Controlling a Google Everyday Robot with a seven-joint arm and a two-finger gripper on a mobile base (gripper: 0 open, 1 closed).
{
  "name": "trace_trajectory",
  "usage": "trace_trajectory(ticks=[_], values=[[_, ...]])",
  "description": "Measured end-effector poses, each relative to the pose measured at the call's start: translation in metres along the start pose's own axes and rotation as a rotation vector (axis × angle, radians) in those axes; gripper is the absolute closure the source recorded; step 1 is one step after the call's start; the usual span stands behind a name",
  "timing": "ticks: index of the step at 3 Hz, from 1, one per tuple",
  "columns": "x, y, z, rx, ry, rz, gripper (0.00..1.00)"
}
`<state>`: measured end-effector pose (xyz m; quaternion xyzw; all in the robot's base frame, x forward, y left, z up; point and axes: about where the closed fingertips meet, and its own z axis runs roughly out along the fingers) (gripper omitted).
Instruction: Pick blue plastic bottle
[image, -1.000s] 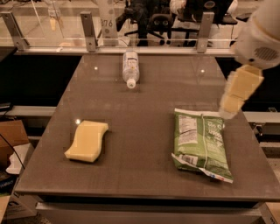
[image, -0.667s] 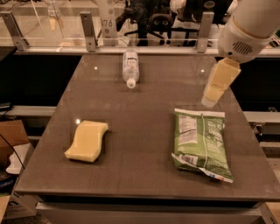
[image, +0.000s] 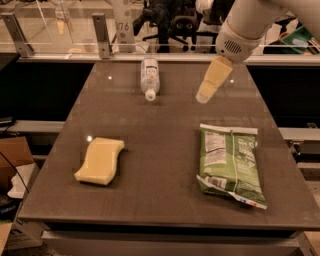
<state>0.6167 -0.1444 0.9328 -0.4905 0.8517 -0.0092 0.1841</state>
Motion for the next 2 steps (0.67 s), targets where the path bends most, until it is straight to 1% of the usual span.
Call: trace_trajectory(ticks=[1, 2], values=[[-0.035, -0.003, 0.029, -0.003, 0.014, 0.066, 0.00], [-0.072, 0.001, 0.056, -0.035, 0.032, 0.132, 0.00]])
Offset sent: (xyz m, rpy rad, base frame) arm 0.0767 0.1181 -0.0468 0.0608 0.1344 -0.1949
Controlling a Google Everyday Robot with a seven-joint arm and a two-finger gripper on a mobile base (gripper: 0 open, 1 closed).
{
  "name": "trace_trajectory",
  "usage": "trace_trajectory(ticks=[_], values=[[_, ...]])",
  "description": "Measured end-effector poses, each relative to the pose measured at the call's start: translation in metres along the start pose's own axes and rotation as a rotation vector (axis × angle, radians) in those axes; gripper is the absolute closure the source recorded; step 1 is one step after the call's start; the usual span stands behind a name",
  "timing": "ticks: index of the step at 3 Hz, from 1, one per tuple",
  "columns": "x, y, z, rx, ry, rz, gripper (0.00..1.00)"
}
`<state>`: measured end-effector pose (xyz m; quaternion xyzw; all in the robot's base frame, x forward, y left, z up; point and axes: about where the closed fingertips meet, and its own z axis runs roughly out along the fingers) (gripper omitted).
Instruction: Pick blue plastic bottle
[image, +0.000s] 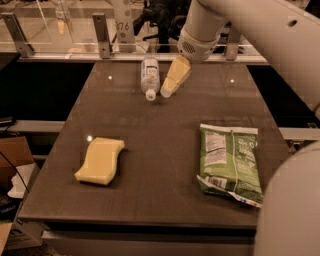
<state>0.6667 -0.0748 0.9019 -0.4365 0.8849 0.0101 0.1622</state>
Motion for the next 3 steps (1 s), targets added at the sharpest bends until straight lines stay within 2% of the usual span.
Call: trace_trajectory(ticks=[1, 3], values=[[-0.031, 0.009, 0.023, -0.038, 0.027, 0.071, 0.00], [-0.079, 0.016, 0.053, -0.057, 0.062, 0.213, 0.00]])
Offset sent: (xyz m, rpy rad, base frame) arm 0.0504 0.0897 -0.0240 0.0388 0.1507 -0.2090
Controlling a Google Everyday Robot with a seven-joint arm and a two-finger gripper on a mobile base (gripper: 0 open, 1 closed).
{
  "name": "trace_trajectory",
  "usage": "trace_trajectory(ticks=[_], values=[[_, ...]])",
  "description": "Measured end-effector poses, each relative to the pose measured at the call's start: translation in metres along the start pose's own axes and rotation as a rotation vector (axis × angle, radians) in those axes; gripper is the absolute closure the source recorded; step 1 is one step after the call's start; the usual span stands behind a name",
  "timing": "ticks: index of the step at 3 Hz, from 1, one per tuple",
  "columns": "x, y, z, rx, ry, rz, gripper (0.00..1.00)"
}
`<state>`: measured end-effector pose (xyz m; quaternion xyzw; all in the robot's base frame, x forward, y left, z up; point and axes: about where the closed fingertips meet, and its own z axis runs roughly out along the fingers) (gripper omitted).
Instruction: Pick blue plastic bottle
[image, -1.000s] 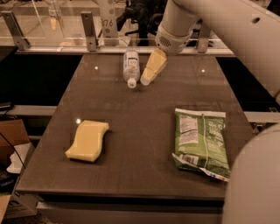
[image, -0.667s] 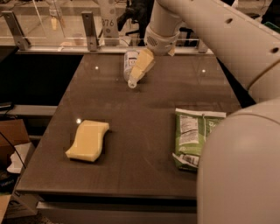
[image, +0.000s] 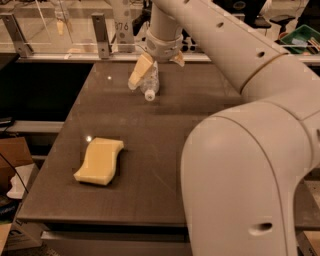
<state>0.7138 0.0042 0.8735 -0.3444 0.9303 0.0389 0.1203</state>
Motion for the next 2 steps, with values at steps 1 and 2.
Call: trace_trajectory(ticks=[1, 2], values=[[-0.0164, 0.0007, 0.0114, 0.023, 0.005, 0.087, 0.00], [-0.0208, -0.0065, 0.0199, 0.060, 0.017, 0.162, 0.00]])
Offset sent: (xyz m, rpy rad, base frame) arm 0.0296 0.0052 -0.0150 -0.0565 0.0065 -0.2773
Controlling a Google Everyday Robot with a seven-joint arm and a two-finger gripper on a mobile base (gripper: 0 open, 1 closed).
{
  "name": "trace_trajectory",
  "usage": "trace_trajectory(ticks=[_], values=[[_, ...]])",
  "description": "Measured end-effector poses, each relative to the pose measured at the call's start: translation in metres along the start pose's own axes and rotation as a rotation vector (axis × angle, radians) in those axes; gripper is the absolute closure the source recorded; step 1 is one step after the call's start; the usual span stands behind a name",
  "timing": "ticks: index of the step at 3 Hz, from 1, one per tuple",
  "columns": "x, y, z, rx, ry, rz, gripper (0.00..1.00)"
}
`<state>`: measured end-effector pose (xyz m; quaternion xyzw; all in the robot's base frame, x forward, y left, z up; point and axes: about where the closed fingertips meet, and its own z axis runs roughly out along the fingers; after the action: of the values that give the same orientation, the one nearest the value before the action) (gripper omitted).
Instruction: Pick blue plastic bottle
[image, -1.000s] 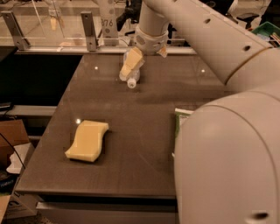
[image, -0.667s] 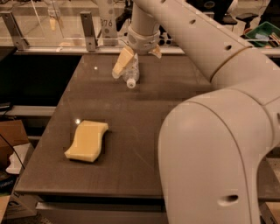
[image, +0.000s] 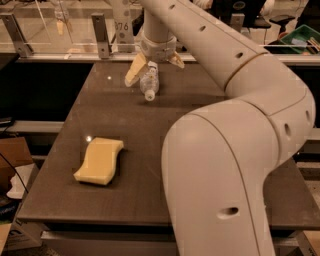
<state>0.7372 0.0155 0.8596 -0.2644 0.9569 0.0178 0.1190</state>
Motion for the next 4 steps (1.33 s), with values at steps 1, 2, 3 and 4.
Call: trace_trajectory(ticks=[1, 2, 3, 4], values=[[-0.004, -0.005, 0.010, 0.026, 0.009, 0.049, 0.00], [-0.006, -0.009, 0.020, 0.036, 0.024, 0.075, 0.00], [-0.009, -0.009, 0.024, 0.047, 0.028, 0.075, 0.15], [-0.011, -0.006, 0.023, 0.052, 0.024, 0.065, 0.38]])
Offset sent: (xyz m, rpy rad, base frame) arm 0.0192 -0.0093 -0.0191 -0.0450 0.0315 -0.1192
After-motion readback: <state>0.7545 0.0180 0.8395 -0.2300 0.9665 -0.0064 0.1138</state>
